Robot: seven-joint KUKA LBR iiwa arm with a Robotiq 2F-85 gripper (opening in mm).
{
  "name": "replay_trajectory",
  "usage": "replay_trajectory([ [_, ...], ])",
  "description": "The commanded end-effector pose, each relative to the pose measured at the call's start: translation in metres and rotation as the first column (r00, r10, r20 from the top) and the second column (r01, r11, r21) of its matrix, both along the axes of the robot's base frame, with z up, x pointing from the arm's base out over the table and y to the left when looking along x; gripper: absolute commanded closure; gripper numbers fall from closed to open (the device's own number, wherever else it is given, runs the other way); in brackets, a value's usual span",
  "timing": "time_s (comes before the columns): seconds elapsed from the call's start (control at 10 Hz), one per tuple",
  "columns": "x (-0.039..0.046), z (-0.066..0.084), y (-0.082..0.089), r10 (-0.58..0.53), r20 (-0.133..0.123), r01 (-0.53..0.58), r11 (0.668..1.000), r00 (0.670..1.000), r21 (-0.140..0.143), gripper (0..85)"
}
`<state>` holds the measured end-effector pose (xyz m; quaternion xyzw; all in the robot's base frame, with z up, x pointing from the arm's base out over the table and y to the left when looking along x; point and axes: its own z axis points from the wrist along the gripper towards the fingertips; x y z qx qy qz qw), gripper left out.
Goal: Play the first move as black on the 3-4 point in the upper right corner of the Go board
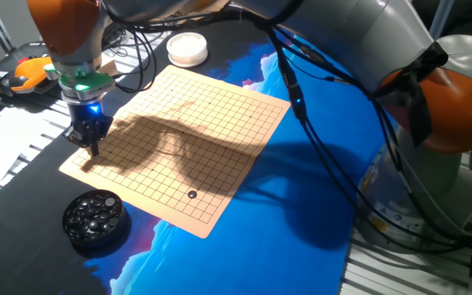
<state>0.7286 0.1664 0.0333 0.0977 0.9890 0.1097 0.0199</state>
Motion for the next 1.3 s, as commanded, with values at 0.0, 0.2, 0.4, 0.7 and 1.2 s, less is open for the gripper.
replay_trajectory([
  [0.0, -0.0001, 0.0000, 0.0000, 0.000, 0.000, 0.000, 1.000, 1.000, 0.000, 85.0],
  [0.2, -0.0001, -0.0002, -0.0002, -0.002, 0.002, 0.002, 1.000, 1.000, -0.005, 85.0],
  [0.4, -0.0002, -0.0003, -0.0001, -0.002, 0.003, 0.002, 1.000, 1.000, -0.007, 85.0],
  [0.7, -0.0003, -0.0004, 0.0001, -0.002, 0.000, 0.002, 1.000, 1.000, -0.011, 85.0],
  [1.2, -0.0003, -0.0005, 0.0003, -0.007, -0.004, 0.007, 1.000, 1.000, -0.026, 85.0],
])
